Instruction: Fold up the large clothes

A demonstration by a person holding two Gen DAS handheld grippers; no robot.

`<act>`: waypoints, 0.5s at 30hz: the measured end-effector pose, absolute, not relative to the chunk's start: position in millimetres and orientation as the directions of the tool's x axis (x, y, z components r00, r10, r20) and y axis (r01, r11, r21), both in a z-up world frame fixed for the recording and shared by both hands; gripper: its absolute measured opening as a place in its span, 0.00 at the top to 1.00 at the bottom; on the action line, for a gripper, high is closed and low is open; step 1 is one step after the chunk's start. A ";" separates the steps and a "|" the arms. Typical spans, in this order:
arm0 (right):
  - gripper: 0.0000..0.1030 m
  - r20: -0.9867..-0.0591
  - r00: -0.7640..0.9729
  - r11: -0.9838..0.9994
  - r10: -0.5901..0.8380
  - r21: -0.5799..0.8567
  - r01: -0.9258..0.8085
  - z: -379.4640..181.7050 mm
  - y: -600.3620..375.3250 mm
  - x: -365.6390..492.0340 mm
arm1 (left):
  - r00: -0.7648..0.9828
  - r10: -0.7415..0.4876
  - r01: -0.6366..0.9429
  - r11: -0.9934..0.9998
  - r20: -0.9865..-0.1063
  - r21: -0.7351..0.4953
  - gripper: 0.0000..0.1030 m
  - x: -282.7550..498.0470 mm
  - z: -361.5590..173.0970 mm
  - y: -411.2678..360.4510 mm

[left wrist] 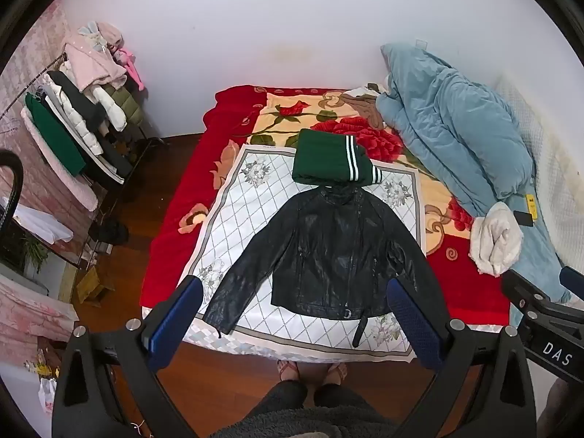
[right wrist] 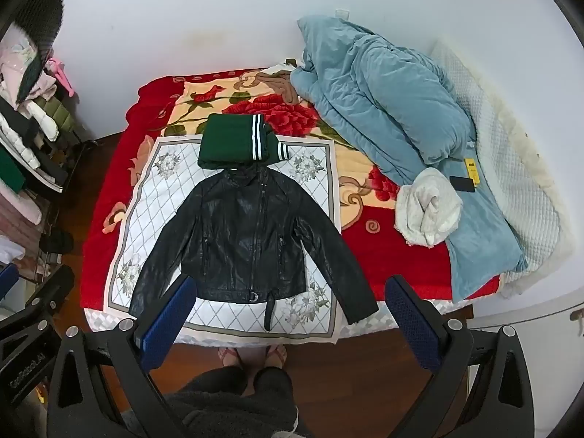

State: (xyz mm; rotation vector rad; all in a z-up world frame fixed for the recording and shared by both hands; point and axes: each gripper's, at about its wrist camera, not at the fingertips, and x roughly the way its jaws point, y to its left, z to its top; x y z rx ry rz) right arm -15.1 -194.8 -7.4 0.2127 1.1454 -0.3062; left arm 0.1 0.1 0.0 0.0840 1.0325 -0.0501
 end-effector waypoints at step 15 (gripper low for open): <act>0.00 -0.915 0.381 0.940 -0.135 0.004 0.342 -4.4 -190.4 -19.9 | 0.515 -0.003 0.081 0.996 -0.857 0.045 0.00 -0.1 0.2 -0.4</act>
